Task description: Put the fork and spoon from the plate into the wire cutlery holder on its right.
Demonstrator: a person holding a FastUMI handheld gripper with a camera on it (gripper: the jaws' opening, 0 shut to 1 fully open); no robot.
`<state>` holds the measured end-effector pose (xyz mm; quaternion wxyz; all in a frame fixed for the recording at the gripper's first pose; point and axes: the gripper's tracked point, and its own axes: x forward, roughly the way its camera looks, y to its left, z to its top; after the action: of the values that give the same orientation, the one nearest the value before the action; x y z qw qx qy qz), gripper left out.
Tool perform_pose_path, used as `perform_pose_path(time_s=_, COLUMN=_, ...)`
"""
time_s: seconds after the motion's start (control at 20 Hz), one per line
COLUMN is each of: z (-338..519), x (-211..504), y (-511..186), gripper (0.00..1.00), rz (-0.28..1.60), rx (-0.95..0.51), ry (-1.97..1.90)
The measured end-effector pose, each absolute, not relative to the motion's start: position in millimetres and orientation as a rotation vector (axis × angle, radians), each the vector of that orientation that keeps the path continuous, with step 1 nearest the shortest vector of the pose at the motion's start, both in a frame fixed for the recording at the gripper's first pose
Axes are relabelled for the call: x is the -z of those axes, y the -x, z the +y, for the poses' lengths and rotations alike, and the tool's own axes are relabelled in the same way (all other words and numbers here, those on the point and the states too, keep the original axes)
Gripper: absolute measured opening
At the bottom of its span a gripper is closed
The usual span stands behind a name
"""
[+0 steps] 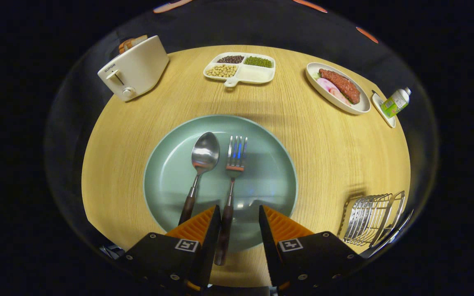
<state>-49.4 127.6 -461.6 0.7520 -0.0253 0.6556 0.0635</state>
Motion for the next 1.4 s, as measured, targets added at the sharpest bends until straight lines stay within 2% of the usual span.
perform_pose_path(time_s=0.25, z=129.5, x=470.1, y=57.3, gripper=0.31, rz=1.500, rx=-0.122, ry=0.049)
perform_pose_path(time_s=0.3, z=130.0, x=470.5, y=57.3, gripper=0.21, rz=1.512, rx=-0.118, ry=0.036)
perform_pose_path(time_s=0.4, z=131.5, x=472.5, y=53.2, gripper=0.15, rz=1.508, rx=-0.125, ry=0.022)
perform_pose_path(time_s=0.7, z=131.4, x=470.7, y=50.8, gripper=0.05, rz=1.505, rx=-0.144, ry=0.014)
perform_pose_path(time_s=1.0, z=116.1, x=430.9, y=43.9, gripper=0.04, rz=1.438, rx=-0.147, ry=-0.025)
perform_pose_path(time_s=1.4, z=17.5, x=370.3, y=70.1, gripper=0.04, rz=1.378, rx=0.009, ry=-0.063)
